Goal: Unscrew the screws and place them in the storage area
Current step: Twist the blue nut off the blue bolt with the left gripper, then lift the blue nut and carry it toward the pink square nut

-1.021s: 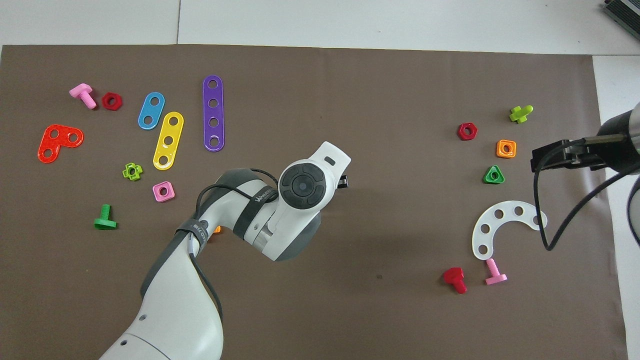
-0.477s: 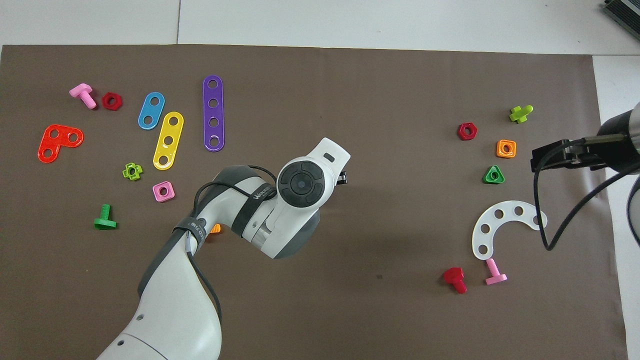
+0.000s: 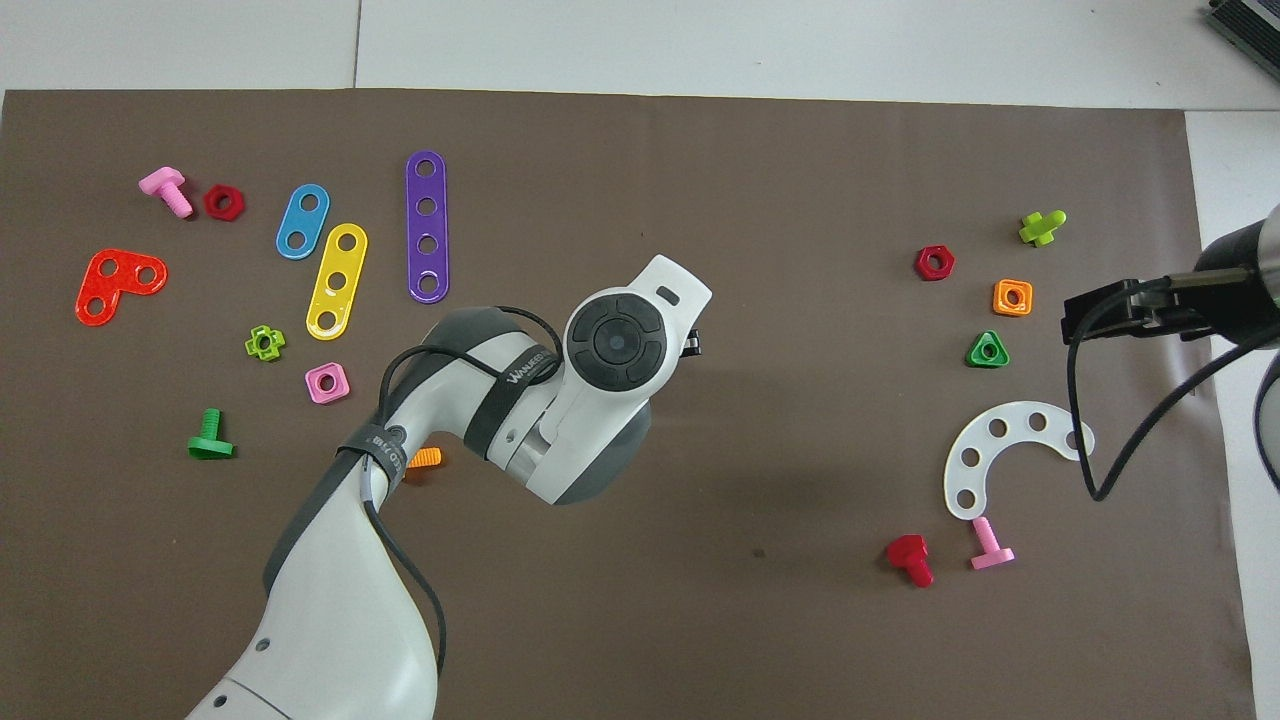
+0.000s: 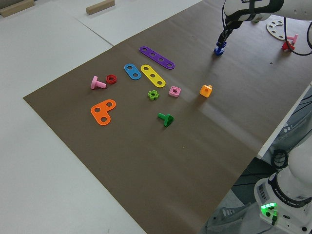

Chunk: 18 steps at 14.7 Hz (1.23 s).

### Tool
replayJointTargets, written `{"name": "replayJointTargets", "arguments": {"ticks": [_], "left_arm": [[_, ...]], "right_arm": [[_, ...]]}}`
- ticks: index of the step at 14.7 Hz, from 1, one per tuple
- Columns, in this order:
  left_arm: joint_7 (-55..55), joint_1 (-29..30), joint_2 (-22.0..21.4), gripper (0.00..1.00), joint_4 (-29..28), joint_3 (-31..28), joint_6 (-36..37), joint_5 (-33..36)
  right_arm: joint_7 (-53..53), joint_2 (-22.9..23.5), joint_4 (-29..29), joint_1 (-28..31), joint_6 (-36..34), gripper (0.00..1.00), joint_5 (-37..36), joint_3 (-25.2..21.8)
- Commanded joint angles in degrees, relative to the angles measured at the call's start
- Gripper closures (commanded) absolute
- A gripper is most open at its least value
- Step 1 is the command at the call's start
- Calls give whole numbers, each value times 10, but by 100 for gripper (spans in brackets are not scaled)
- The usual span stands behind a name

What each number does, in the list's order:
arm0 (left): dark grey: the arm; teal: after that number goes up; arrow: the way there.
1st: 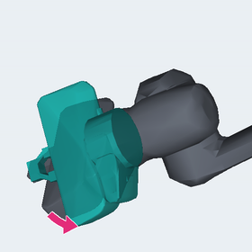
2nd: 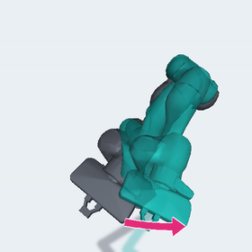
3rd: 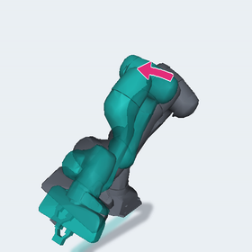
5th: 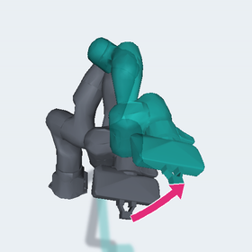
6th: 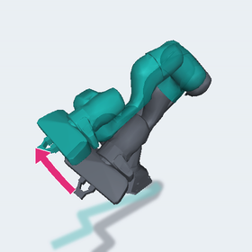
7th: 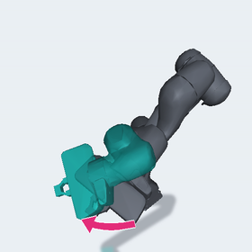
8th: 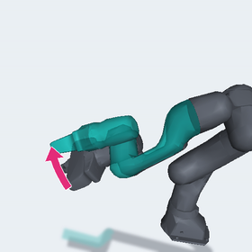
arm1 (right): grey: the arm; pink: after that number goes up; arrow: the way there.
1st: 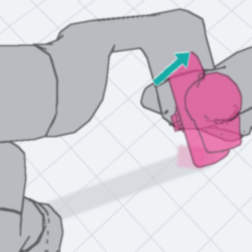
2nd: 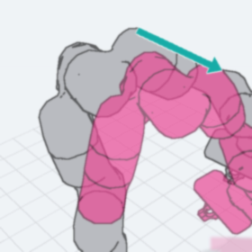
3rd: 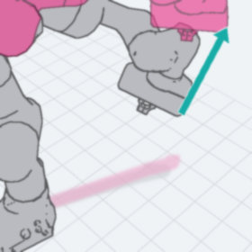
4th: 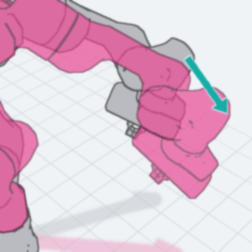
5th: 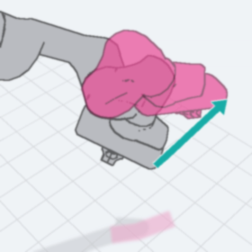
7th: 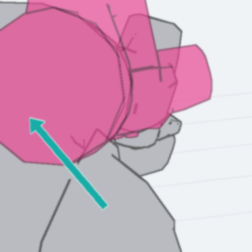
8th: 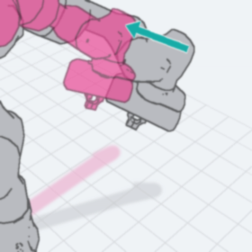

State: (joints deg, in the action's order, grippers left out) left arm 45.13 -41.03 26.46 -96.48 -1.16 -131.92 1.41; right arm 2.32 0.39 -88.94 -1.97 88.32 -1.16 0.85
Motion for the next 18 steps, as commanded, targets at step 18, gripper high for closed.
{"name": "replayJointTargets", "arguments": {"ticks": [18], "left_arm": [[-182,155,-147,74,-214,-10,-53,17]], "right_arm": [[-13,-15,-18,2,7,0,3,2]]}}
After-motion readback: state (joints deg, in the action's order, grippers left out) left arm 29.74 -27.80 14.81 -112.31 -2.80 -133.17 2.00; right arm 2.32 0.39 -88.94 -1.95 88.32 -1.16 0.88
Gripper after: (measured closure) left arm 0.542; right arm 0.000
